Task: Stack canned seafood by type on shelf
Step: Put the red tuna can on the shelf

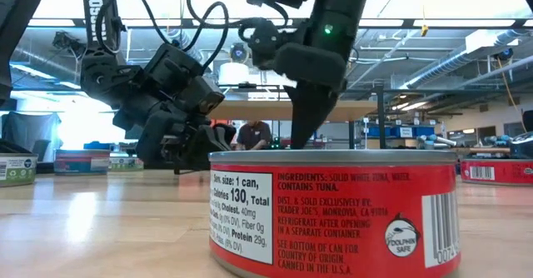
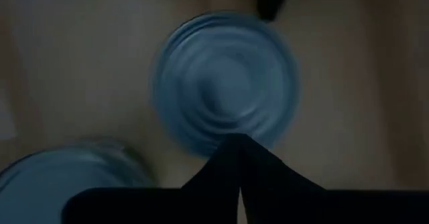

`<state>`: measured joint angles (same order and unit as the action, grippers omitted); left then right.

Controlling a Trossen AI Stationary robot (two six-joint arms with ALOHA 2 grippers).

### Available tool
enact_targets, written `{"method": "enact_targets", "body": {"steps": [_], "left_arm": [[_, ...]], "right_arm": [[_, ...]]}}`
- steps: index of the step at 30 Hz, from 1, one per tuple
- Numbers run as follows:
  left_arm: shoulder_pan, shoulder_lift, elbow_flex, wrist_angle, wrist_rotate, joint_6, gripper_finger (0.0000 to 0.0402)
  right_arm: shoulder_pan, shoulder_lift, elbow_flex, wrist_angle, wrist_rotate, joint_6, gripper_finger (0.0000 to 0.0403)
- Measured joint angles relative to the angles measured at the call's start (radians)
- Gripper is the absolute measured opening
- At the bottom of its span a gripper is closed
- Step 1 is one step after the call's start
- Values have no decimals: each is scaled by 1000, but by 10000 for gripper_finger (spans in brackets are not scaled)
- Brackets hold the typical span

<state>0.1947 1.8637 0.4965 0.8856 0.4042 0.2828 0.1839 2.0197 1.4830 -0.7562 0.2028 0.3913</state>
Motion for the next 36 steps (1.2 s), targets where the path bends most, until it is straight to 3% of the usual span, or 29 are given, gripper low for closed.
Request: {"method": "enact_targets", "body": {"steps": [15,23,29,36], "left_arm": [[3,0,0,1,-60,0,5],[28,1,-2,4,-50,-17,5],[40,1,-2,40,0,-34,5],[50,1,-14,66,-12,-38,5]], "right_arm": [[12,2,-53,215,-33,-51,7],[13,-1,5,166,-39,-89,22],[14,4,9,102,-42,-97,7],[-4,7,-17,172,-42,-100,9]]}}
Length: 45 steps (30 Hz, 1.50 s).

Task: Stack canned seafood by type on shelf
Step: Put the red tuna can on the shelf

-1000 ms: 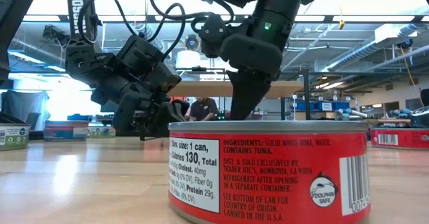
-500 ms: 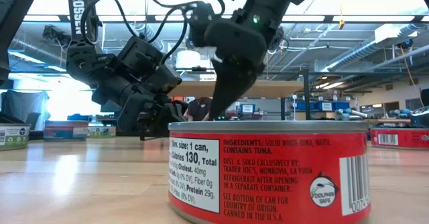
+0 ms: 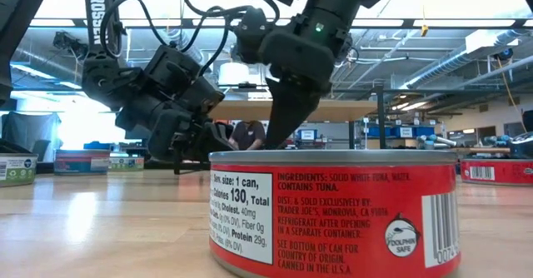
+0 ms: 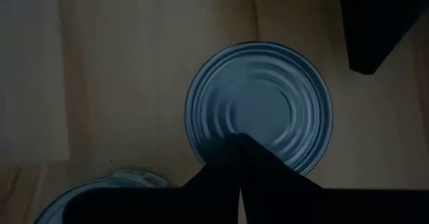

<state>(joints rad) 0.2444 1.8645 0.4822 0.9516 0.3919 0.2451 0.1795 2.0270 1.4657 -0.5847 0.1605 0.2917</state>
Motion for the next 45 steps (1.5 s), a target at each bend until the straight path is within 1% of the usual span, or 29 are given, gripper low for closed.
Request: {"method": "enact_targets", "body": {"steps": [6,8,15,19,25,27,30,33,36,40,43,45], "left_arm": [[27,0,-39,95,-2,-40,5],[31,0,-45,115,3,-44,5],[31,0,-47,115,6,-43,5],[31,0,-47,116,6,-43,5],[31,0,-47,123,6,-44,5],[31,0,-47,123,6,-44,5],[31,0,-47,121,6,-43,5],[31,0,-47,122,6,-43,5],[31,0,-47,122,6,-43,5],[31,0,-47,122,6,-42,5],[30,0,-47,122,6,-41,5],[30,0,-47,121,6,-40,5]], "right_arm": [[-18,0,0,85,-4,-46,8],[-25,0,0,109,-27,-61,8],[-34,0,0,37,-27,-55,8],[-37,25,0,36,-31,-55,8],[-61,60,3,128,-65,-78,8],[-66,60,2,142,-57,-91,8],[-69,47,0,156,-14,-108,9],[-69,13,10,165,5,-109,10],[-55,-5,16,168,-18,-105,10],[-14,12,10,161,-87,-109,10],[15,21,0,159,-89,-111,9],[25,33,-3,173,-71,-112,9]]}}
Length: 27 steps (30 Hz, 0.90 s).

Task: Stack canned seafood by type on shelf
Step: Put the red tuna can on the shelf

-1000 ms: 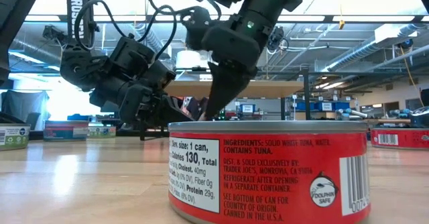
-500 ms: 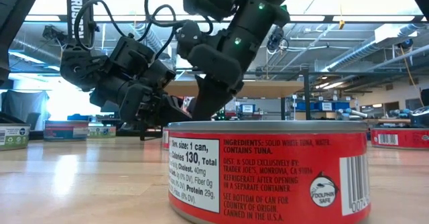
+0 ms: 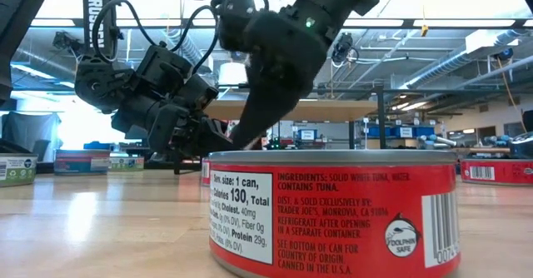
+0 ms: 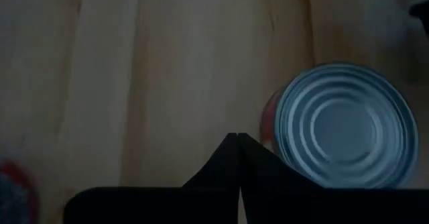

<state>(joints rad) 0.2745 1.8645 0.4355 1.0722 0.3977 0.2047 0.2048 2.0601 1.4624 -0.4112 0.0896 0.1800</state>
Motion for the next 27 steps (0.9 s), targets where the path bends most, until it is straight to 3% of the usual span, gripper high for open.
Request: {"method": "enact_targets", "body": {"steps": [12,16,27], "left_arm": [[-13,10,1,-21,0,25,5],[-12,10,2,-28,-10,39,5],[-10,8,3,-50,-53,52,5]], "right_arm": [[-32,84,-2,17,41,-16,9],[-32,66,-2,5,110,0,9],[-61,-3,0,-18,164,11,9]]}}
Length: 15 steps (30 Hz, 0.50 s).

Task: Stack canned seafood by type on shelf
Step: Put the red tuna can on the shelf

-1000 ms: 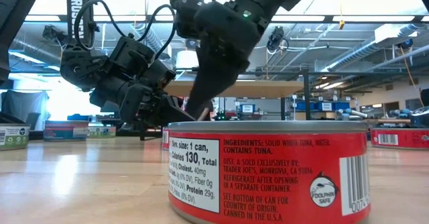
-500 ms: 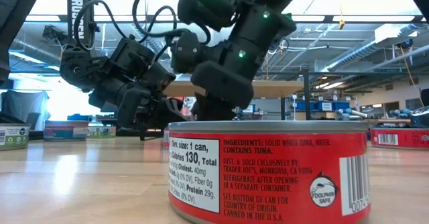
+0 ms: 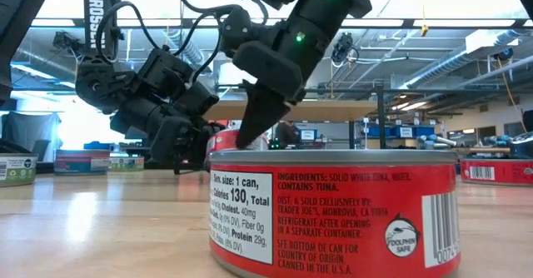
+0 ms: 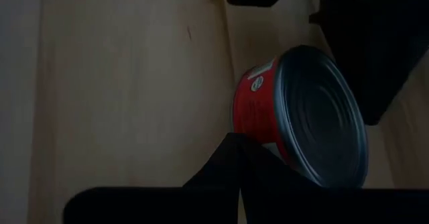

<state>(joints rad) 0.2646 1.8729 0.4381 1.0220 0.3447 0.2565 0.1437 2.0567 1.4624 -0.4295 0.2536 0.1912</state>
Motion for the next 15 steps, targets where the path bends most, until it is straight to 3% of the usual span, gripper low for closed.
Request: {"method": "enact_targets", "body": {"steps": [15], "left_arm": [[-1,2,-3,-43,-11,6,5]], "right_arm": [[-38,-56,4,-34,46,-45,9]]}}
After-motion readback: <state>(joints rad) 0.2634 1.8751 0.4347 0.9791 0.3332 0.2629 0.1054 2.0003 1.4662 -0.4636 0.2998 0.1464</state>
